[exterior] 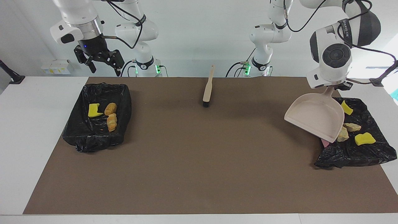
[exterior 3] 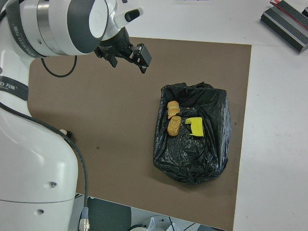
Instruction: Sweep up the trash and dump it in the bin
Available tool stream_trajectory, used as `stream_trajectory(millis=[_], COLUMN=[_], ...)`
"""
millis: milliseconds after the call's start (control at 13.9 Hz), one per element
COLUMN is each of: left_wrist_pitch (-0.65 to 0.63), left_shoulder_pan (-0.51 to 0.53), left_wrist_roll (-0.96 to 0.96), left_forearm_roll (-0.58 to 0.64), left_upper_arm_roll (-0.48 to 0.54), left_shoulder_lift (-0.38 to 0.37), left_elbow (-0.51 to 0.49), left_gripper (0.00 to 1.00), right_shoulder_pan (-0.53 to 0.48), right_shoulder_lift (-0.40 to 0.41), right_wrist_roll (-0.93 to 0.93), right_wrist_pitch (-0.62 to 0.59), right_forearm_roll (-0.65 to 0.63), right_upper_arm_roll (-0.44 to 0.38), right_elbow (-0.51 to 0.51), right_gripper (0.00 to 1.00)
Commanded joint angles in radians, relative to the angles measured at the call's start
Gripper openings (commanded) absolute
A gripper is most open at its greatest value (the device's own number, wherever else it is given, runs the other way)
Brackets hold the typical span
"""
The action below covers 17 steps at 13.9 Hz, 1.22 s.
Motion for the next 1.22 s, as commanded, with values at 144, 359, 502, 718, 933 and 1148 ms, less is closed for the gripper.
stream_trajectory(millis=[144, 359, 502, 718, 933, 1148], left_wrist_pitch=[0.006, 0.093, 0.141, 0.164, 0.285, 0.376], left_shoulder_pan=[-0.155, -0.243, -0.312, -0.444, -0.504, -0.551], left_wrist_roll=[-0.263, -0.449, -0.531, -0.731, -0.868, -0.939], left_forearm_roll=[-0.220, -0.343, -0.393, -0.463, -0.543, -0.560], left_upper_arm_roll=[0.017, 0.017, 0.015, 0.017, 0.017, 0.017], left_shoulder_lift=[-0.038, -0.028, -0.010, 0.132, 0.215, 0.271], left_elbow=[-0.020, -0.017, -0.017, 0.069, 0.108, 0.108], left_gripper=[0.00, 0.00, 0.00, 0.00, 0.00, 0.00], right_shoulder_pan=[-0.005, -0.002, -0.003, -0.003, -0.003, -0.003], right_shoulder_lift=[0.010, -0.015, -0.019, -0.019, -0.019, -0.019], right_wrist_roll=[-0.017, -0.029, -0.026, -0.020, -0.018, -0.018], right_wrist_pitch=[-0.028, -0.019, -0.016, -0.021, -0.021, -0.019], right_forearm_roll=[0.033, 0.035, 0.033, 0.029, 0.028, 0.028], right_upper_arm_roll=[0.005, 0.005, 0.005, 0.004, 0.004, 0.005], right_elbow=[0.023, -0.012, -0.020, -0.019, -0.019, -0.019], right_gripper=[1.00, 1.00, 1.00, 1.00, 1.00, 1.00])
